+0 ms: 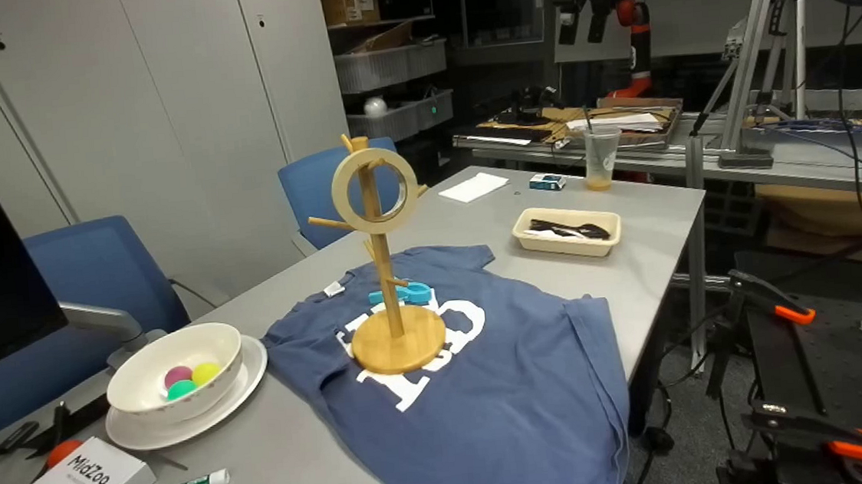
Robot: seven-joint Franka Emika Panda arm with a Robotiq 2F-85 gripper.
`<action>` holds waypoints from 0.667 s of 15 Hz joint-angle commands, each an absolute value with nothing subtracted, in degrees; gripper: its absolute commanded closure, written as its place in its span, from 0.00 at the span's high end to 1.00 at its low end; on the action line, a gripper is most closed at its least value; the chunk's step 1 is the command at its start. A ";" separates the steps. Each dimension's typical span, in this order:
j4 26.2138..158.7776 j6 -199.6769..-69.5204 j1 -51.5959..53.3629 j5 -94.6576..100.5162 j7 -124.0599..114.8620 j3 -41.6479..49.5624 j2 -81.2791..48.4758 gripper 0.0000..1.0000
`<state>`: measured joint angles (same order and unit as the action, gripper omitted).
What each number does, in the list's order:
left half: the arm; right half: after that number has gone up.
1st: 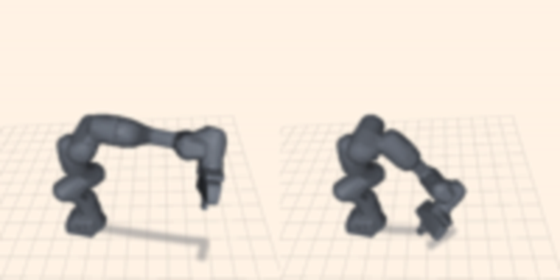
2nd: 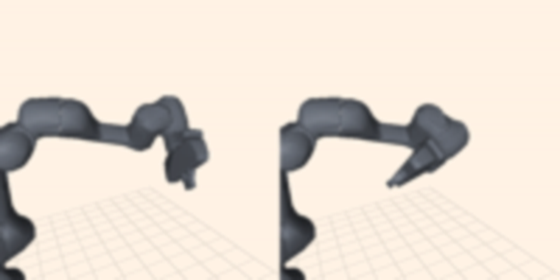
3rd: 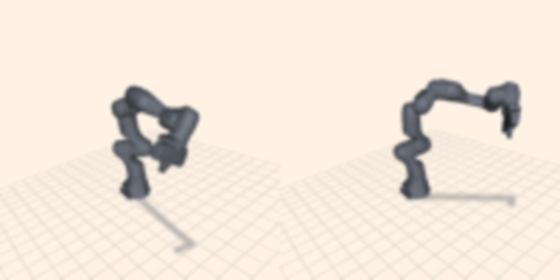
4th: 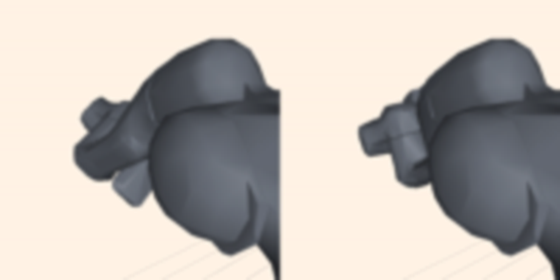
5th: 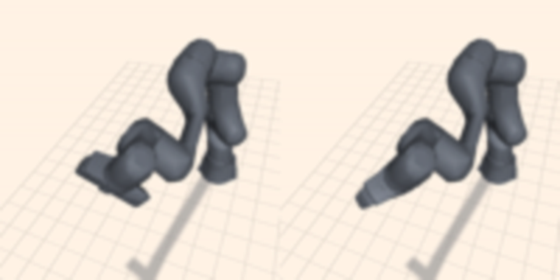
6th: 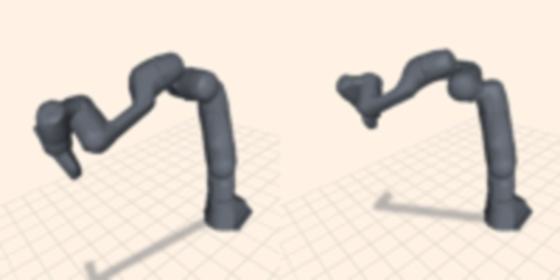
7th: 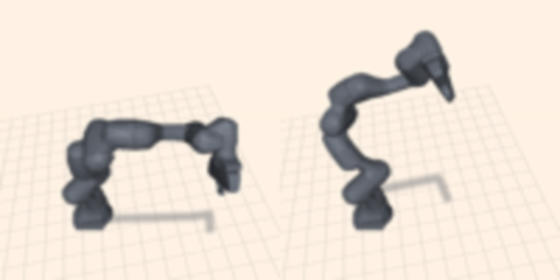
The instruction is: Take the masking tape off the hanger and put it on the table
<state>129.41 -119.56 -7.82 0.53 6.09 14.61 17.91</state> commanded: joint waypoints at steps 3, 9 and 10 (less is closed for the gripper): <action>129.27 -119.39 -8.80 0.18 6.38 13.74 17.80 1.00; 127.75 -120.06 -6.46 -1.57 5.17 11.23 13.17 1.00; 127.95 -120.86 -6.51 -0.81 3.76 10.30 12.63 1.00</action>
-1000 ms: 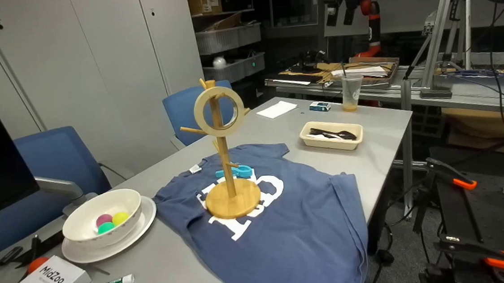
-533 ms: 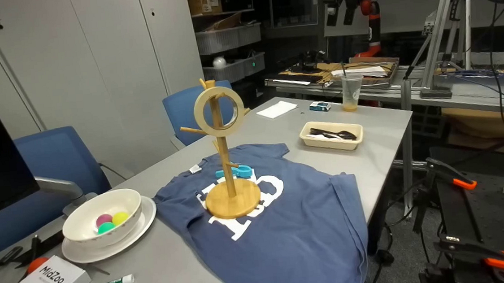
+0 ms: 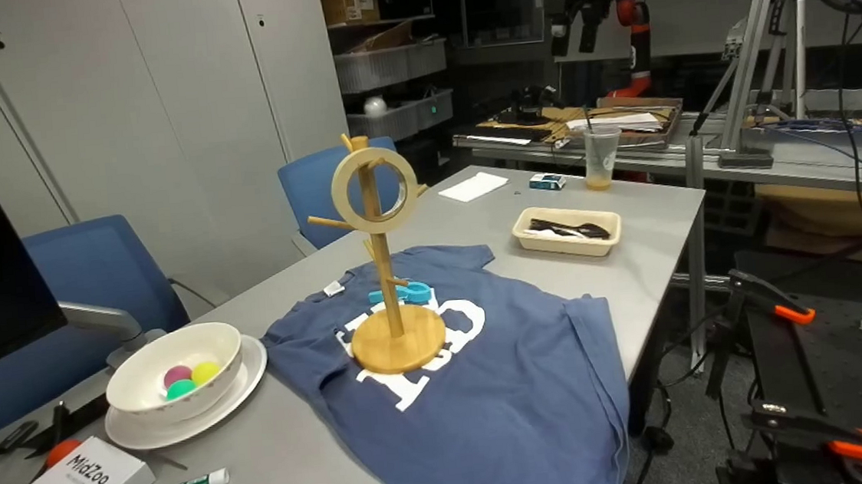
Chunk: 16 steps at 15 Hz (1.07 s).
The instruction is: Take the masking tape off the hanger and put it on the table
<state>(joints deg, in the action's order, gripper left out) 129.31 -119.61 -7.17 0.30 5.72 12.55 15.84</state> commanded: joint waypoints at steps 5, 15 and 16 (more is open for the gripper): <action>129.19 -120.04 -7.64 0.16 4.78 10.41 14.05 1.00; 133.47 -123.25 -6.03 0.34 4.70 7.36 15.39 1.00; 133.93 -123.59 -5.68 0.11 4.75 6.83 15.59 1.00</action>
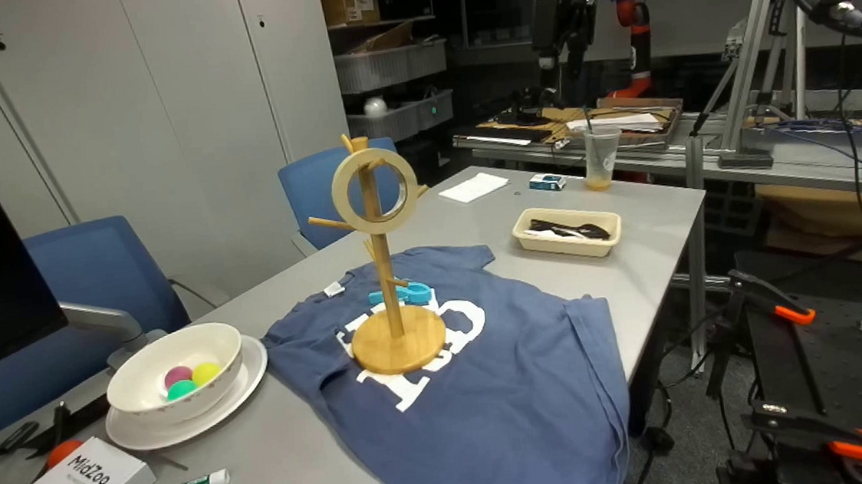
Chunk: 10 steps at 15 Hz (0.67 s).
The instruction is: Take the masking tape off the hanger and put it on the table
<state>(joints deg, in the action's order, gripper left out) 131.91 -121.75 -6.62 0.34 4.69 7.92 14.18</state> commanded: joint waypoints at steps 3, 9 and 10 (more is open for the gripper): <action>134.97 -123.53 -4.36 -0.83 4.77 5.20 16.58 1.00; 137.07 -123.09 -0.55 -5.54 7.50 3.69 19.43 1.00; 137.59 -123.41 -0.20 -5.68 8.50 3.71 19.99 1.00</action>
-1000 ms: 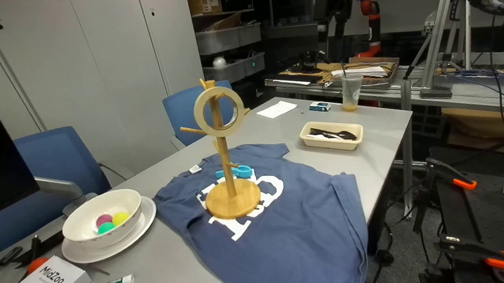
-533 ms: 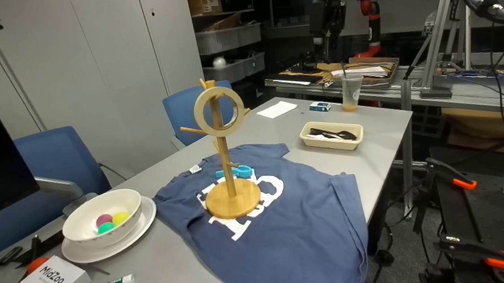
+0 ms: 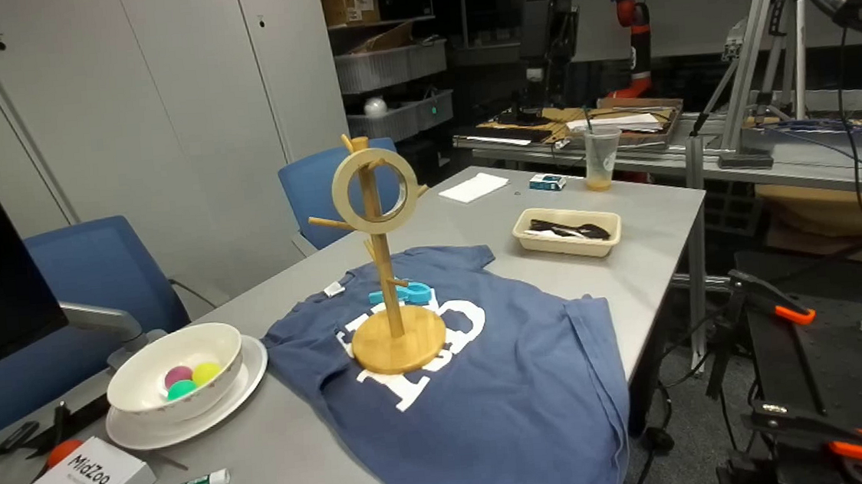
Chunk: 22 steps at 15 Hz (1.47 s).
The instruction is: Take the masking tape off the hanger and put it on the table
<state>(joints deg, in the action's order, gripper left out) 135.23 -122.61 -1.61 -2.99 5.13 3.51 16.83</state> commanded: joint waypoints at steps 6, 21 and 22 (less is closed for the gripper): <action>136.70 -122.48 -0.57 -3.91 6.43 3.32 18.92 1.00; 143.56 -142.24 1.09 7.59 -12.28 -8.02 15.12 1.00; 143.97 -144.33 1.01 7.70 -13.32 -8.40 14.75 1.00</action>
<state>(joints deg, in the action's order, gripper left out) 142.62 -138.54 0.65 6.26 -9.74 -7.75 15.51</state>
